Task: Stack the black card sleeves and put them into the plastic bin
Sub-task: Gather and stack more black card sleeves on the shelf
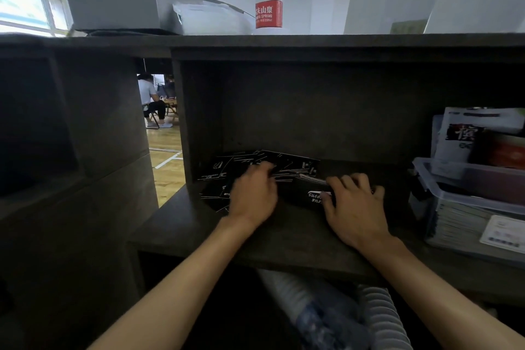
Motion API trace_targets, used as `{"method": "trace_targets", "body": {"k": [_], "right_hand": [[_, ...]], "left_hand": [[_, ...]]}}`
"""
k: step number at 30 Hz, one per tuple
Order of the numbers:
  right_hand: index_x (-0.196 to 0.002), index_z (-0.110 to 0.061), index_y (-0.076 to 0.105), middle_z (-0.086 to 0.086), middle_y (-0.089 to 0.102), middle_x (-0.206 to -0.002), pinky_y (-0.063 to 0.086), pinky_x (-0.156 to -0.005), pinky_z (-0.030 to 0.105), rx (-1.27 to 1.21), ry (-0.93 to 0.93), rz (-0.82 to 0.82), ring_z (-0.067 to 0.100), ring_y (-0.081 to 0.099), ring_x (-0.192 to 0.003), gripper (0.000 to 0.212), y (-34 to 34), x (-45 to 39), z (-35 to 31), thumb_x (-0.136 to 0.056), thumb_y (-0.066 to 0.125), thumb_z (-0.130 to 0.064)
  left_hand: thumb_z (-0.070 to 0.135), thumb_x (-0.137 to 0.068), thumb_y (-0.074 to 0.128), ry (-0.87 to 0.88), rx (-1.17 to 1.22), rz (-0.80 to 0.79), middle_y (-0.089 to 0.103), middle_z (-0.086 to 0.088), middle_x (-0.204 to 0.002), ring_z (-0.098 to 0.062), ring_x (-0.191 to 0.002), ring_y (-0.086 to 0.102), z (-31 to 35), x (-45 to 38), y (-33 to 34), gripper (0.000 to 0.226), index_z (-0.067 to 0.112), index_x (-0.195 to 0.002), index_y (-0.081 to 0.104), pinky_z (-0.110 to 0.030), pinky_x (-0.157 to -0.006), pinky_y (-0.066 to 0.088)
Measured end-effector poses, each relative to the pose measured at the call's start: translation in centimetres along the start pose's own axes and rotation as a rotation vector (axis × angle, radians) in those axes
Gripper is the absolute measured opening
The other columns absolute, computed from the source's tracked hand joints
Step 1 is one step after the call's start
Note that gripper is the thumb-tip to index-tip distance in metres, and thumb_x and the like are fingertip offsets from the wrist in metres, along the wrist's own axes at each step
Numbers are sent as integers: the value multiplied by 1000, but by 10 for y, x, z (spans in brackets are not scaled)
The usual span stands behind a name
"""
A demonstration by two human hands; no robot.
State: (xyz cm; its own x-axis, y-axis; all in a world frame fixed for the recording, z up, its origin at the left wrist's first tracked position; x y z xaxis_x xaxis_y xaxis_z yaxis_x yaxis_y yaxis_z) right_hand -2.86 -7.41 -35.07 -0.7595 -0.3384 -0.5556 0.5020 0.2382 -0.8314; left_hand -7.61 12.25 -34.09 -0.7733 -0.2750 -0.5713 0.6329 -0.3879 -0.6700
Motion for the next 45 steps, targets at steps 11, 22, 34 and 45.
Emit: {"method": "trace_targets", "body": {"k": [11, 22, 34, 45], "right_hand": [[-138, -27, 44, -3, 52, -130, 38, -97, 52, 6, -7, -35, 21, 41, -124, 40, 3, 1, 0, -99, 42, -37], [-138, -25, 44, 1, 51, -130, 41, -96, 51, -43, 19, -54, 22, 43, -122, 41, 0, 2, 0, -100, 41, -38], [-126, -27, 55, 1, 59, -120, 45, -92, 46, -134, -3, -29, 21, 48, -114, 44, -5, 1, 0, -96, 37, -54], [-130, -26, 46, 1, 51, -122, 44, -87, 48, -21, -20, -40, 23, 44, -113, 32, 2, 2, -10, -101, 36, -38]], "left_hand": [[36, -88, 68, -252, -245, -266, 57, -8, -130, -28, -123, 52, -56, -15, -23, 41, 16, -123, 59, -44, -104, 42], [4, -92, 62, -55, 517, -47, 70, 10, -101, -9, -100, 65, -48, -10, -45, 36, 38, -93, 73, -23, -83, 49], [12, -94, 57, 296, 30, 133, 61, -2, -106, -21, -92, 63, 48, 14, 6, 23, 15, -115, 67, -35, -79, 53], [25, -97, 55, -7, -125, 83, 64, -6, -119, -25, -107, 61, -8, -5, -16, 27, 19, -123, 61, -41, -91, 50]]}}
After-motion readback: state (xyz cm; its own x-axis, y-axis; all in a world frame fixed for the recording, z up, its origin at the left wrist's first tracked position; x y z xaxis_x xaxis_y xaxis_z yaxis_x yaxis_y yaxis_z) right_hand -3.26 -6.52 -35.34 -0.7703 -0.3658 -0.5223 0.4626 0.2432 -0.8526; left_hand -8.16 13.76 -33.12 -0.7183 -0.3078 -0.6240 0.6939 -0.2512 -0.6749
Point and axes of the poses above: each hand's wrist, its own x-axis away from the middle knuckle, its own y-axis out of the palm, z = x × y, the point moved 4 cm from there along -x, towards the middle knuckle
